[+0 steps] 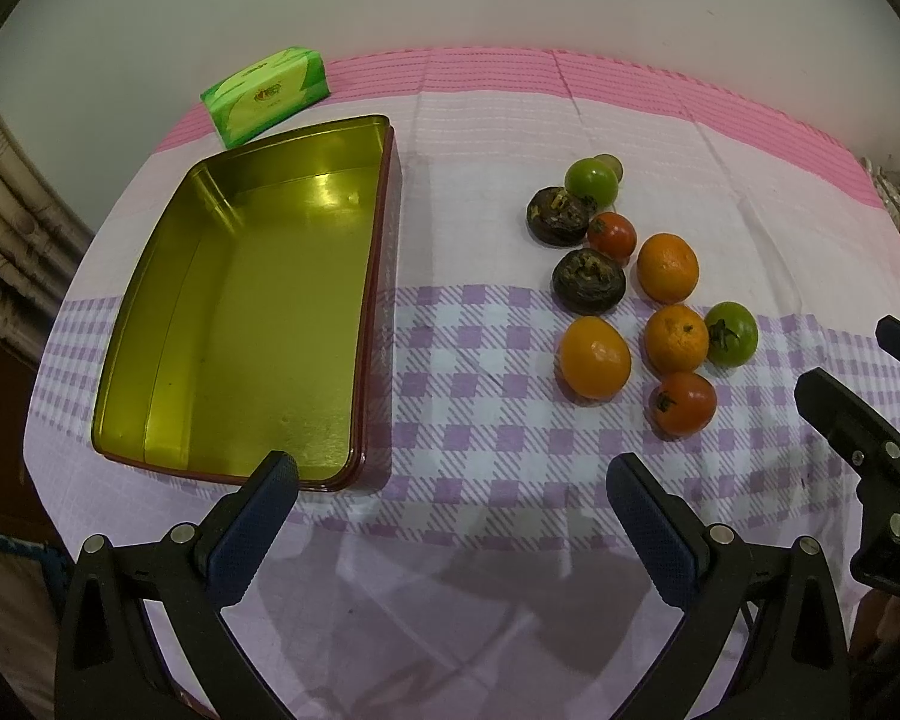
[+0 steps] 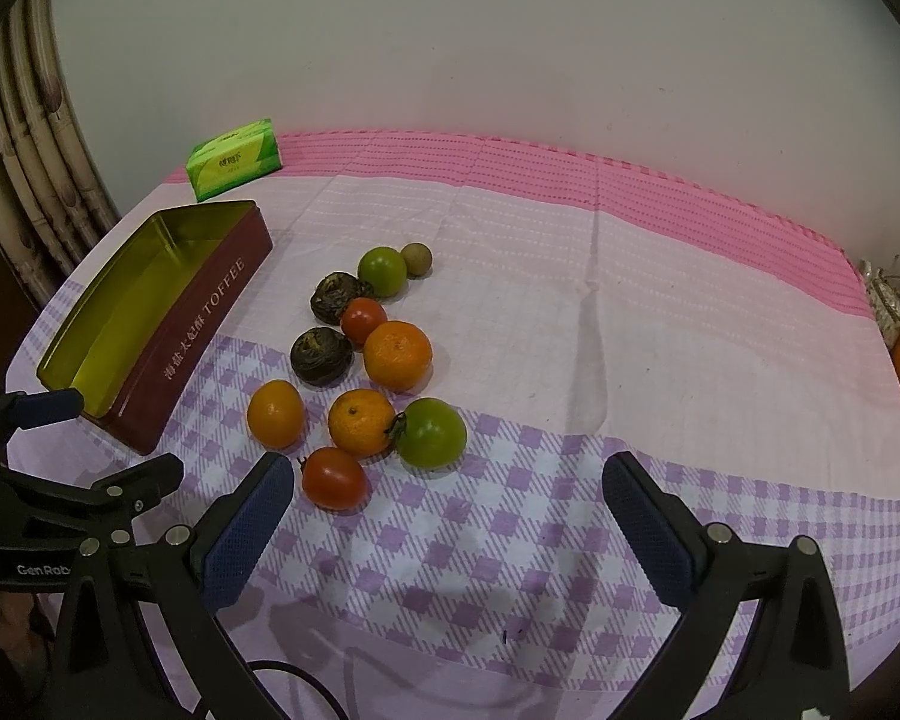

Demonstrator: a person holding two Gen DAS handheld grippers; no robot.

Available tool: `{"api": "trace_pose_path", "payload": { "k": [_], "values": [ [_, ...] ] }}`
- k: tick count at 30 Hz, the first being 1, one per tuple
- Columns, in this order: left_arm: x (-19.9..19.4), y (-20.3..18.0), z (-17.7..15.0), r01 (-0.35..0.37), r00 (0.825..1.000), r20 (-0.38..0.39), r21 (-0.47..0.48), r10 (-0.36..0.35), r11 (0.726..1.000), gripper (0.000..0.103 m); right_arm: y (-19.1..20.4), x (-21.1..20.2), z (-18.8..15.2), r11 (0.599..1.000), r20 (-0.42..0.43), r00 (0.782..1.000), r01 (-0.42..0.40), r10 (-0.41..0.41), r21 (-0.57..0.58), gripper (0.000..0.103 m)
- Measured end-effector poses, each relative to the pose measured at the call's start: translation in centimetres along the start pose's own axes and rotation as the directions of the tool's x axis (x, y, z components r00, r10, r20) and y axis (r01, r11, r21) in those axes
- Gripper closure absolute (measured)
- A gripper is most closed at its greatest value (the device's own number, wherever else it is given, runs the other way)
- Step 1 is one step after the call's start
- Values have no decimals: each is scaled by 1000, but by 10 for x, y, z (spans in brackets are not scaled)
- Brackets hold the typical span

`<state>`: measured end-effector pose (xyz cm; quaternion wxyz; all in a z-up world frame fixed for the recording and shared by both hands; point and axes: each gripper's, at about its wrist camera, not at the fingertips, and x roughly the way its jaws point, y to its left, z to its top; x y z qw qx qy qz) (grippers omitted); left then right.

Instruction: Organize fruits

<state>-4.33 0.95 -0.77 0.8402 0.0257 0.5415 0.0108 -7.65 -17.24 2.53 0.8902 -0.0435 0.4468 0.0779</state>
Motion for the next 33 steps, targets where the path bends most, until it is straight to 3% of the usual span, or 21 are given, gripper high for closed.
{"api": "trace_pose_path", "payload": {
  "k": [5,8,14,17,19,25,31,33],
  "values": [
    [0,0,0,1,1000,-1,7,-1,1000,1,0,2,-2,1000,-3,1000,-18,18,11,1],
    [0,1,0,3,1000,-1,6,-3,1000,1,0,4,-3,999,-9,999,38,-39,-24,1],
    [-1,4,2,7,1000,6,-1,-7,1000,8,-7,8,-5,1000,25,1000,-8,8,5,3],
    [0,7,4,10,1000,5,-9,-10,1000,10,-12,18,-6,999,21,999,-39,39,7,17],
    [0,7,4,7,1000,5,-6,-7,1000,11,-16,27,-8,999,-18,998,-52,52,6,34],
    [3,1,6,27,1000,-2,17,-27,999,20,-16,53,-10,995,-89,991,-104,103,-9,47],
    [5,-6,11,51,999,-3,49,-51,998,25,-15,69,-7,988,-163,976,-152,148,-9,52],
    [5,-9,14,52,999,-3,60,-52,997,25,-12,73,-3,989,-149,978,-148,143,-22,52]
  ]
}}
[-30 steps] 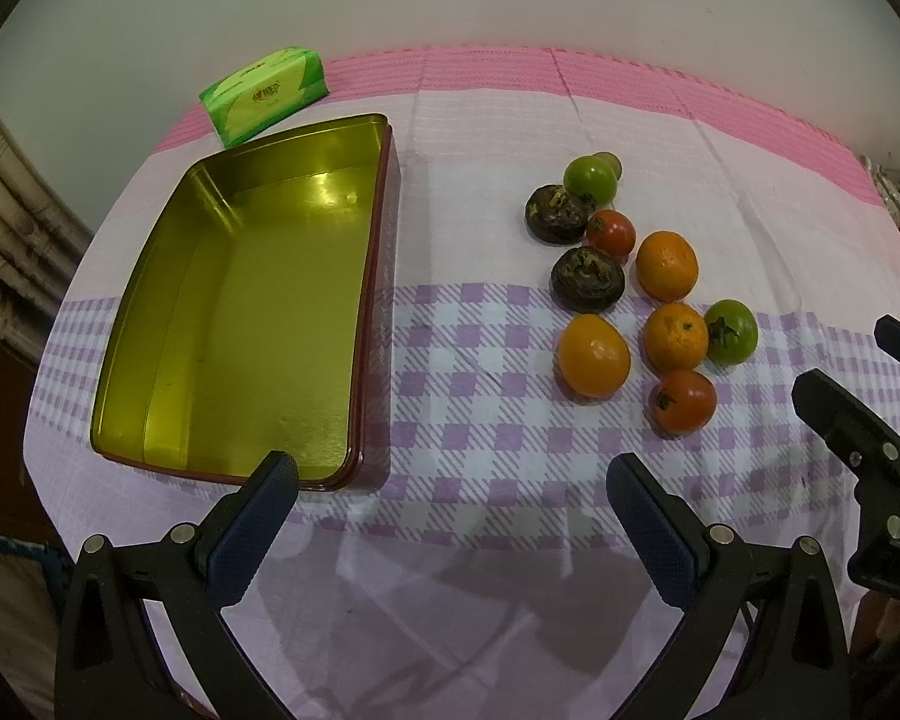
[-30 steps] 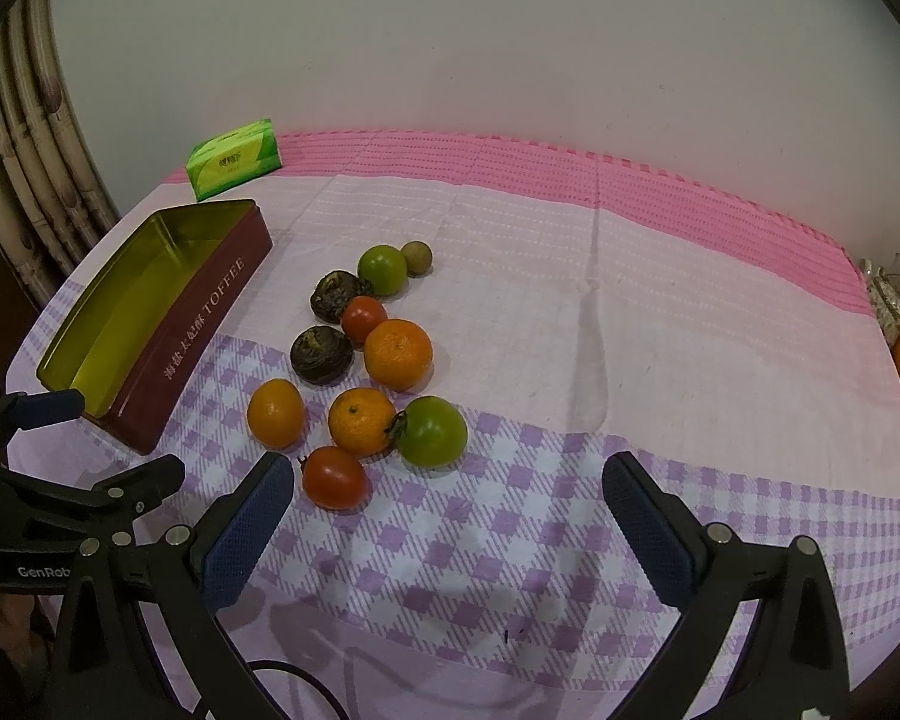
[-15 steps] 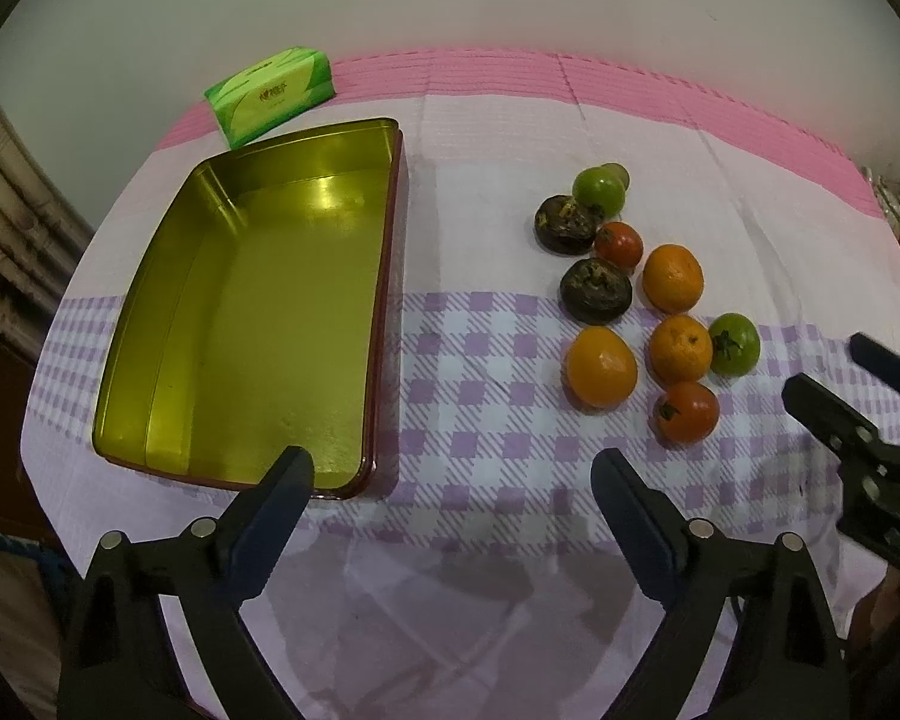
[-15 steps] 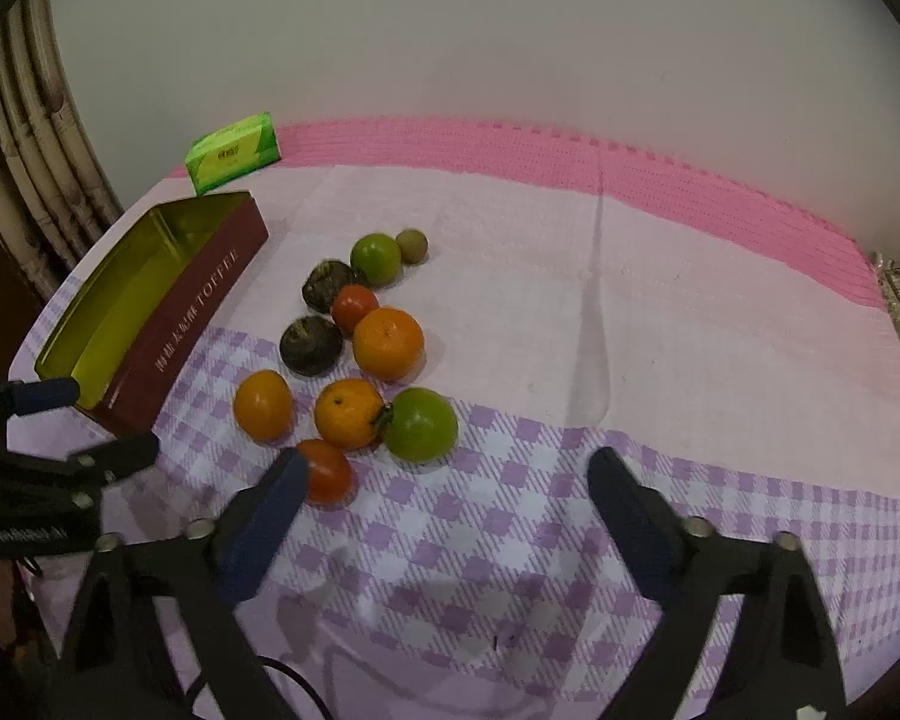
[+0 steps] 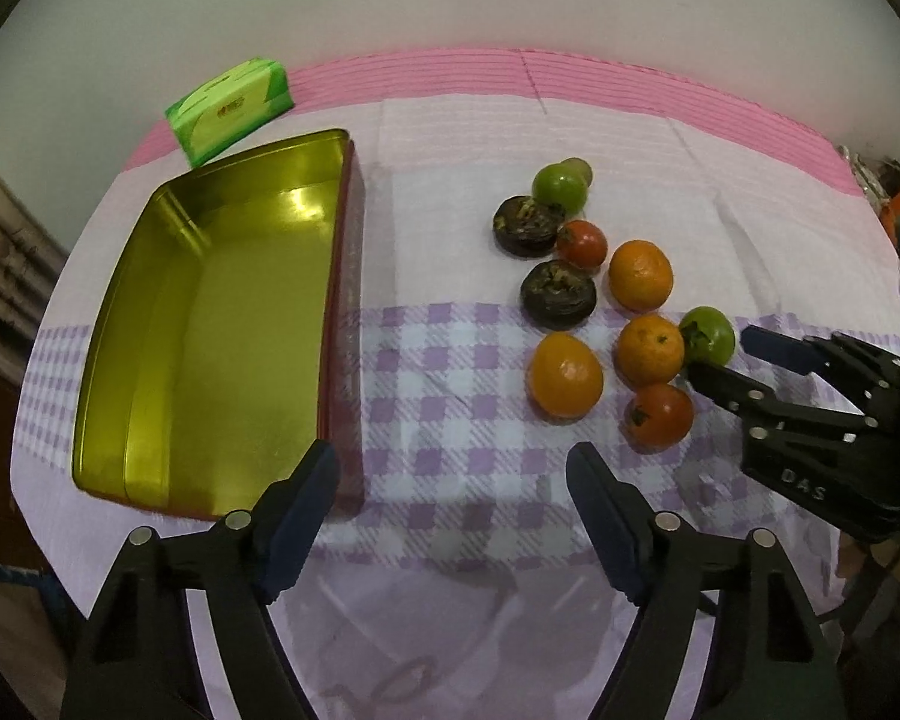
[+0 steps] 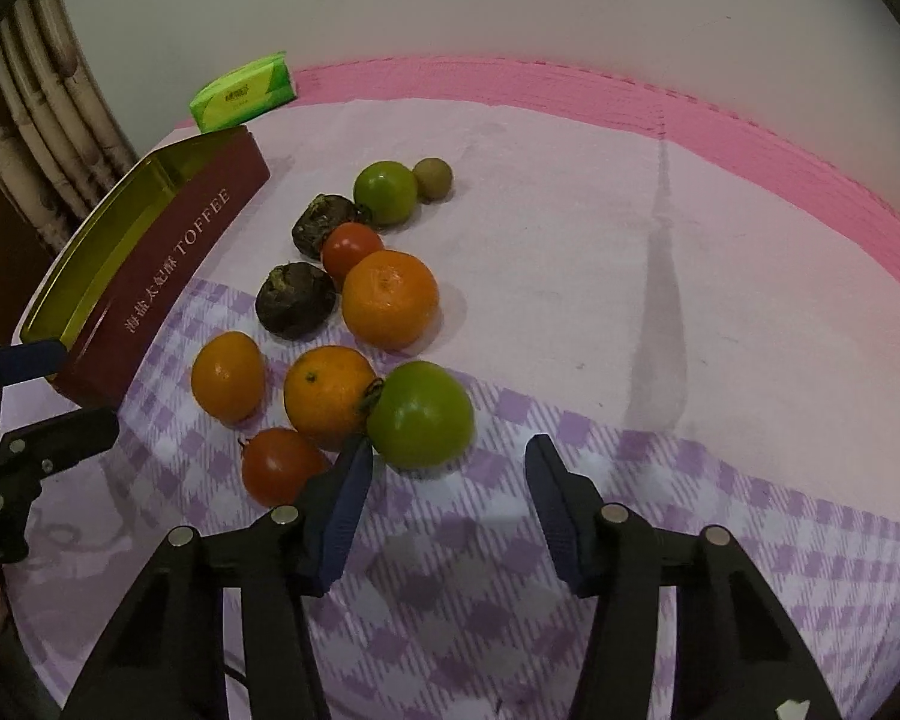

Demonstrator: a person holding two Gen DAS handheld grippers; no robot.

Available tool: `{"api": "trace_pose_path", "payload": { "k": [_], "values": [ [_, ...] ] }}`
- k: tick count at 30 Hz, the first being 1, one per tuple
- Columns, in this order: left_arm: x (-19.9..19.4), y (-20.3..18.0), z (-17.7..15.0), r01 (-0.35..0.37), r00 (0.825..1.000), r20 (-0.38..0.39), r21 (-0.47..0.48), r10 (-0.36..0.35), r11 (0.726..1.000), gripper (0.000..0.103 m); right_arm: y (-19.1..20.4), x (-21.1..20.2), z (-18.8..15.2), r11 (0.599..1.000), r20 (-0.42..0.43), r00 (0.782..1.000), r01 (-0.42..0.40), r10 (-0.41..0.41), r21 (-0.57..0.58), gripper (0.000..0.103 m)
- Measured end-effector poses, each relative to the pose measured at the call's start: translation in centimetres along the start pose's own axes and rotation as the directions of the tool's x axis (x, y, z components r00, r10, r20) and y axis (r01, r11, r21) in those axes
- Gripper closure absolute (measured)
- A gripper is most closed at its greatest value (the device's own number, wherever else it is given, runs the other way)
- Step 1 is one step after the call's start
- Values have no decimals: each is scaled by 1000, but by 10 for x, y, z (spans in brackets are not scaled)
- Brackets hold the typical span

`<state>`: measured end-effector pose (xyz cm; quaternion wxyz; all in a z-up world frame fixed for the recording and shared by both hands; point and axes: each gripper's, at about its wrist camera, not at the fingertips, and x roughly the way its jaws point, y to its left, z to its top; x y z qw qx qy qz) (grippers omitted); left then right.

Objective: Organize fruits
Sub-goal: 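Grasp the green tomato with the right tool while the left tool grasps an orange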

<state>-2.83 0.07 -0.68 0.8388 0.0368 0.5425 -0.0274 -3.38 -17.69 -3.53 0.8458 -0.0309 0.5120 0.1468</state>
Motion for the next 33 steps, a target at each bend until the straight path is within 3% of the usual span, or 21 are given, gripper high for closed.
{"api": "trace_pose_path", "payload": {
  "k": [2,6,11,17,22,26,33],
  "values": [
    [1,-2,3,5,1000,-1,5,-5,1000,25,2,3,3,1000,11,1000,3,-3,-13,54],
    [3,-7,9,16,1000,-7,16,-16,1000,25,1,7,9,999,17,999,-43,43,2,68],
    [7,-13,15,36,999,-18,24,-35,999,25,4,6,5,999,33,998,-50,50,3,68],
    [12,-24,22,43,999,-32,61,-41,997,29,-16,-4,-8,998,27,999,27,-28,50,69],
    [27,-28,33,97,992,-84,34,-94,995,34,-36,-9,-17,993,31,999,24,-28,119,69],
    [43,-31,39,145,979,-143,-8,-145,989,46,-37,-10,-18,992,40,999,25,-30,125,69],
    [63,-35,48,150,971,-183,-26,-152,988,65,-39,-10,-19,991,37,999,25,-30,131,68]
  ]
}}
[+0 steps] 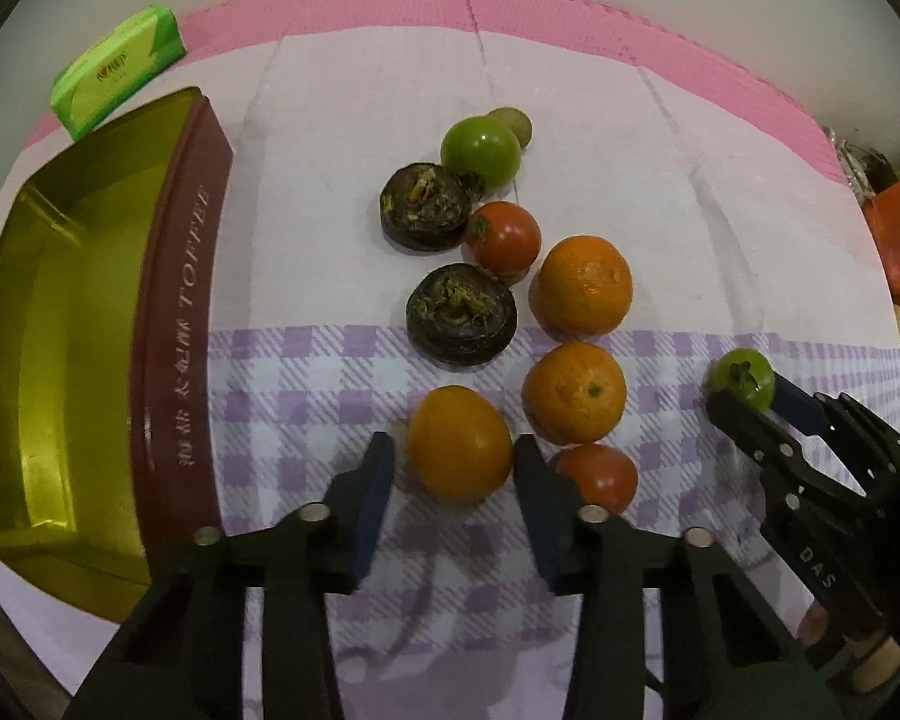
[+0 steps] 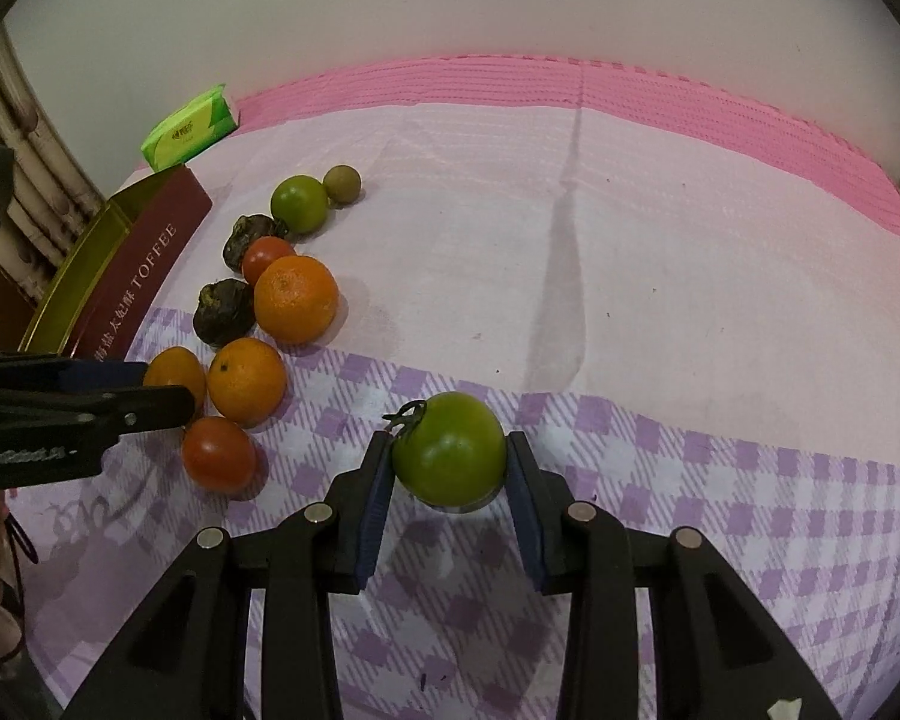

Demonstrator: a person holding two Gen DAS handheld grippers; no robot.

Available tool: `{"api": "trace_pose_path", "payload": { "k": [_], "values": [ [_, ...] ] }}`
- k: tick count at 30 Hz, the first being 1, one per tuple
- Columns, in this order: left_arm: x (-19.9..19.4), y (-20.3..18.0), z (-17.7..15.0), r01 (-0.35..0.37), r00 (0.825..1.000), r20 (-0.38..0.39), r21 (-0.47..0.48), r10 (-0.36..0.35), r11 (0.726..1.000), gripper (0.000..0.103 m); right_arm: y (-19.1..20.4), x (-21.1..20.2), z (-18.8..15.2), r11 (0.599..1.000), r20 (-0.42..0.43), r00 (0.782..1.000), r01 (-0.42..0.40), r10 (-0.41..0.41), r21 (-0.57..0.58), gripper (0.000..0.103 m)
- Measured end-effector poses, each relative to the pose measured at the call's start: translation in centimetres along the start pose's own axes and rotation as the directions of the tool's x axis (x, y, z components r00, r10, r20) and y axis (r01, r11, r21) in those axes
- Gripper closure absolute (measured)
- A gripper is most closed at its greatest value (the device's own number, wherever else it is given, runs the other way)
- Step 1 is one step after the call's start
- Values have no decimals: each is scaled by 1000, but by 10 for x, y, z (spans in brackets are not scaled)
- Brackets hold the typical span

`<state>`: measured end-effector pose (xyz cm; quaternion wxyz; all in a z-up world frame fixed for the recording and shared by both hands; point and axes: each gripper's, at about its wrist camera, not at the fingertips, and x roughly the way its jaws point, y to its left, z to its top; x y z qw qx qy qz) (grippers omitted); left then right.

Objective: Organize fruits
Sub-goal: 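Grasp the green tomato with the right tool while the left tool grasps an orange, then carry the orange into the gold tray and open the left tool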

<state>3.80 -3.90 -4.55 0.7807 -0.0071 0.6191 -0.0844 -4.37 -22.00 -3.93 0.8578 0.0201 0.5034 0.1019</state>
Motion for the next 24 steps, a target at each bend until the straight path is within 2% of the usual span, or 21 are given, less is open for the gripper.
{"api": "trace_pose_path", "payload": {
  "k": [8,13,18,21,24],
  "values": [
    [-3,0,3,14,1000,18,4,-14,1000,69,3,1,2,1000,-19,1000,13,-13,-3,68],
    [-38,14,3,11,995,103,0,-11,1000,69,5,1,1,999,-23,999,31,-31,-11,68],
    [-68,54,11,-55,980,189,-60,65,997,69,5,1,0,999,-21,999,34,-35,-8,68],
    [-69,91,10,-131,973,176,-120,151,984,69,6,1,1,999,-20,999,36,-36,-10,68],
    [-60,127,6,-198,965,132,-195,225,961,69,6,1,1,999,-20,999,38,-38,-12,68]
  ]
}}
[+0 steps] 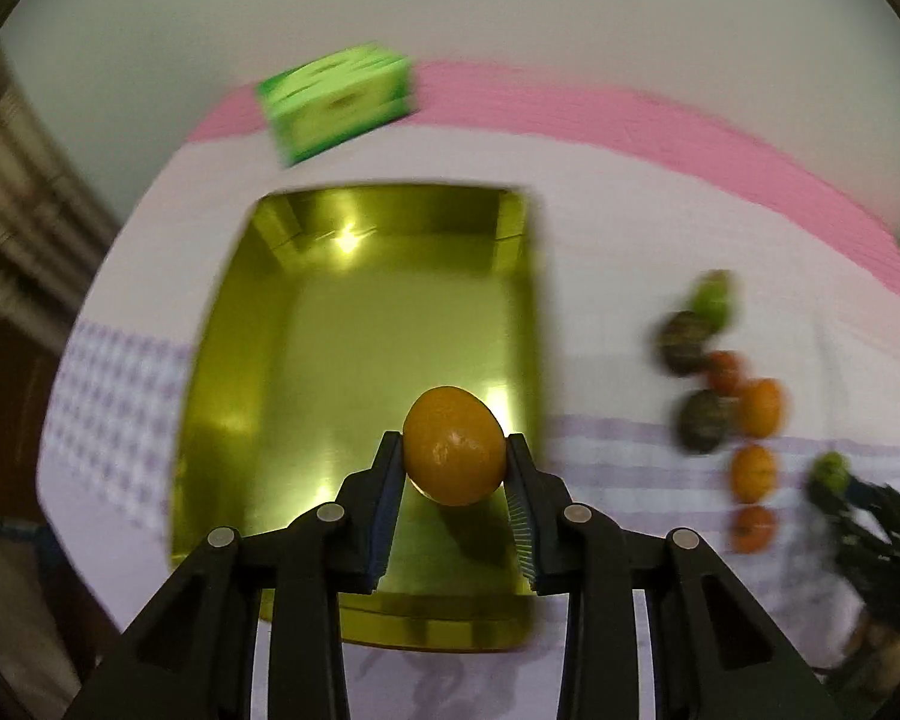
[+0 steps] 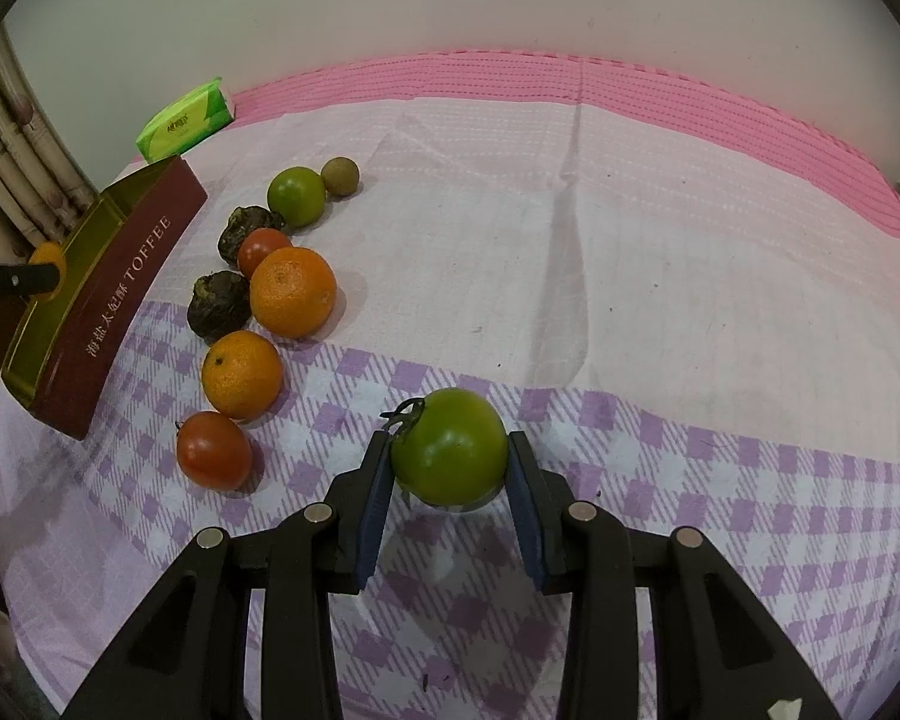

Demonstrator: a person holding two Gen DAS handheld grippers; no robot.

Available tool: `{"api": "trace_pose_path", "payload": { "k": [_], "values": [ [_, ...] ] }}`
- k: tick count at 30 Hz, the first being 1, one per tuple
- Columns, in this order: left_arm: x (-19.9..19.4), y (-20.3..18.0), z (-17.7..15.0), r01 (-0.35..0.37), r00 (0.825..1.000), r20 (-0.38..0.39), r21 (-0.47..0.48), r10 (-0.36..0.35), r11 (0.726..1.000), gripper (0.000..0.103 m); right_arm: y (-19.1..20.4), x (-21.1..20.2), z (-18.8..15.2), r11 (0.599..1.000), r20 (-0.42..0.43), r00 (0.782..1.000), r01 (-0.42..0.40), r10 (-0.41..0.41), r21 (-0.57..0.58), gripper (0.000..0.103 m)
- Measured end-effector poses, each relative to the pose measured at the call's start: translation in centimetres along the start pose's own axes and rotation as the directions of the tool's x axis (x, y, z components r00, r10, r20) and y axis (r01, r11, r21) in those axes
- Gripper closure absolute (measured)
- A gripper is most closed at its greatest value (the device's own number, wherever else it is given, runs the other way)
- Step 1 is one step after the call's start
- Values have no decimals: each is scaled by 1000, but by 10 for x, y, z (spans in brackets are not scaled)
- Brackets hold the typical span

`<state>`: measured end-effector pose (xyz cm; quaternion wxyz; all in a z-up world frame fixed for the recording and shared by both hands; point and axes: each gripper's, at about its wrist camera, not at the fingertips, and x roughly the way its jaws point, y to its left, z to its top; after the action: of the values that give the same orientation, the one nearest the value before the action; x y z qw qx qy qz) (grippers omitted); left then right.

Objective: Organize fruits
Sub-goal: 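Carry the orange into the gold tray and open the left tool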

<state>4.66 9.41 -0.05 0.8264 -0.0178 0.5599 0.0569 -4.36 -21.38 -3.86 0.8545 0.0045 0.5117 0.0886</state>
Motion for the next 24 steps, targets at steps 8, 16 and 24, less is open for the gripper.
{"api": "trace_pose_path", "payload": {
  "k": [8,16,24],
  "values": [
    [34,48,-16,-86,993,-81,-64,81,994,69,2,2,2,1000,3,1000,7,-7,-5,68],
    [47,56,-24,-95,991,-104,-59,88,994,68,2,1,2,1000,10,1000,13,-13,-2,68],
    [44,53,-26,-100,991,-89,-42,96,994,66,-1,-27,14,999,74,997,33,-34,16,68]
  ]
}}
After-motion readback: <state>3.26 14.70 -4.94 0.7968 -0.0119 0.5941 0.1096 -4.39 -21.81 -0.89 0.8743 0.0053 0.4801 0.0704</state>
